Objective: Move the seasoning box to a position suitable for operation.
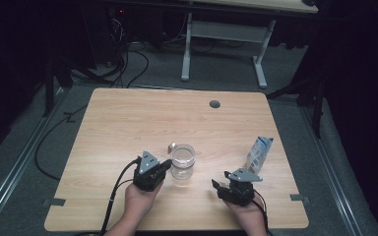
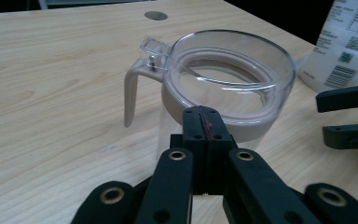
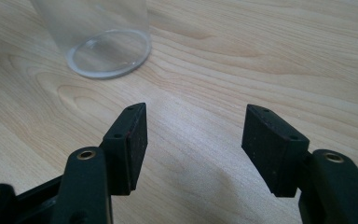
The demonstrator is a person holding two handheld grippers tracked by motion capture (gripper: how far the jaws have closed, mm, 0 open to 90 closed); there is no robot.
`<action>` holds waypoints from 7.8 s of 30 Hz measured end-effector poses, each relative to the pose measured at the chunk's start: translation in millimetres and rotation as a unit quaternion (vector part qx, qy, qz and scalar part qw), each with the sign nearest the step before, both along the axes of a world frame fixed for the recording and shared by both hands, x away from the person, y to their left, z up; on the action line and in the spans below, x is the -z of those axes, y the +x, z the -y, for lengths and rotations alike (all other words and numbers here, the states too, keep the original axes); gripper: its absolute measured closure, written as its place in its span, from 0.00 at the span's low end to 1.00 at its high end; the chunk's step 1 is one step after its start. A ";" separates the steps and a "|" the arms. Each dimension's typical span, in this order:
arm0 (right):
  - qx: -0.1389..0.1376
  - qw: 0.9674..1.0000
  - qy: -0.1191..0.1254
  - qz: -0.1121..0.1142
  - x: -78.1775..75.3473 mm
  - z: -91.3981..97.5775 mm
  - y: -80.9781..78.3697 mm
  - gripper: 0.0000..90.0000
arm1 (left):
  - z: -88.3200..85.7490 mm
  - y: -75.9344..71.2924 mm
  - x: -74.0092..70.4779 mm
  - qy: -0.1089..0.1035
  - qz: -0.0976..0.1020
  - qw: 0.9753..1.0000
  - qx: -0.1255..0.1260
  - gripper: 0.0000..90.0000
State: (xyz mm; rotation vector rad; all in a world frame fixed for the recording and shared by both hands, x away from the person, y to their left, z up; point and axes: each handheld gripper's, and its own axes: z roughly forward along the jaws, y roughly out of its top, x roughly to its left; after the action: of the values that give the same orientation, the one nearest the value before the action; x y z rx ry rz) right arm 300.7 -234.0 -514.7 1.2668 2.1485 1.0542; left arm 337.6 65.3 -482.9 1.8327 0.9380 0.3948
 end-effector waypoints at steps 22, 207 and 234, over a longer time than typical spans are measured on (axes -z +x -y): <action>-0.006 1.000 0.011 0.018 -6.4 -6.1 3.6 0.50 | -18.5 2.1 6.1 0.043 -0.012 0.999 0.002 0.86; -0.070 0.991 0.049 0.100 -47.0 -53.6 17.8 1.00 | 10.3 55.4 -14.2 0.008 0.045 0.999 -0.018 1.00; -0.086 0.989 0.061 0.107 -54.0 -67.9 20.2 1.00 | -12.2 31.0 -12.0 -0.025 0.041 0.999 -0.017 1.00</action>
State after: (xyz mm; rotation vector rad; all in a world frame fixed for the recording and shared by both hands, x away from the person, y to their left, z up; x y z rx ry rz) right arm 320.9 -166.0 -460.8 0.9800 2.0833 1.3468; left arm 368.6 77.4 -470.9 1.7440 0.9161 0.4608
